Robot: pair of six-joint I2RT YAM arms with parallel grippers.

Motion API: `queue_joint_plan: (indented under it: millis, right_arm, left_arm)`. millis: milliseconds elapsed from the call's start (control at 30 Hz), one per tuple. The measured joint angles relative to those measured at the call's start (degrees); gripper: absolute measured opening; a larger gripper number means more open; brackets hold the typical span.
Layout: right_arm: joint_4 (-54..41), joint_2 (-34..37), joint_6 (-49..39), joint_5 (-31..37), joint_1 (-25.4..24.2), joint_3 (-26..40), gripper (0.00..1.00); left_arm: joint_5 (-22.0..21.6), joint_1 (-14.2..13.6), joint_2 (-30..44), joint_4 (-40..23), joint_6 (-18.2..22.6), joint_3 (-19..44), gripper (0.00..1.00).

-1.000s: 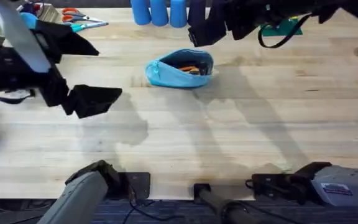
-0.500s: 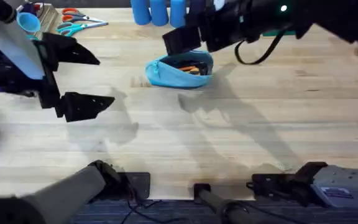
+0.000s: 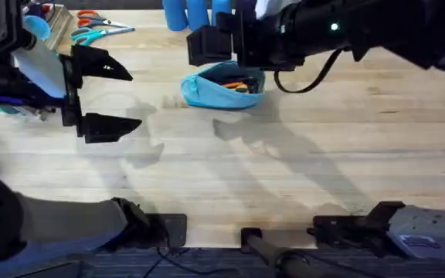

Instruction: Unzip the bag, pick up the pens from the table one at a time and place them inside, then zip the bag closed.

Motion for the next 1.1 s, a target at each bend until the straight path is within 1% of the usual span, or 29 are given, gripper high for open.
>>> queue_joint_plan:
  millis: [200, 400, 567, 667, 700, 800, 933, 1100]
  right_arm:
    - [0.09, 0.0, 6.47, -1.57, 0.92, 0.0, 0.998]
    - [0.24, 0.01, 10.79, -1.78, 0.95, 0.0, 0.998]
    - [0.5, 1.34, 12.28, -1.51, 2.04, 0.0, 0.998]
    - [0.56, 3.5, 12.65, 1.15, 4.0, 0.0, 0.998]
    - [2.17, 5.72, 12.85, 5.39, 6.6, 0.0, 0.997]
    - [4.89, 7.6, 12.86, 8.68, 9.05, 0.0, 0.998]
    - [6.32, 9.74, 13.0, 10.56, 11.0, 0.0, 0.998]
    - [8.94, 12.53, 13.02, 11.68, 11.19, 0.0, 0.998]
  left_arm:
    - [0.42, 0.0, 3.6, 3.44, 0.0, 0.0, 0.993]
    - [0.56, 0.0, 5.0, 4.06, 0.0, 0.0, 0.993]
    - [0.61, 0.0, 5.0, 4.06, 0.0, 0.0, 0.993]
    - [0.61, 0.0, 5.0, 4.06, 0.0, 0.0, 0.993]
    - [0.61, 0.0, 5.0, 4.06, 0.0, 0.0, 0.993]
    - [0.61, 0.0, 5.0, 4.06, 0.0, 0.0, 0.993]
    - [0.61, 0.0, 5.0, 4.06, 0.0, 0.0, 0.993]
    - [0.61, 0.0, 5.0, 4.04, 0.0, 0.0, 0.993]
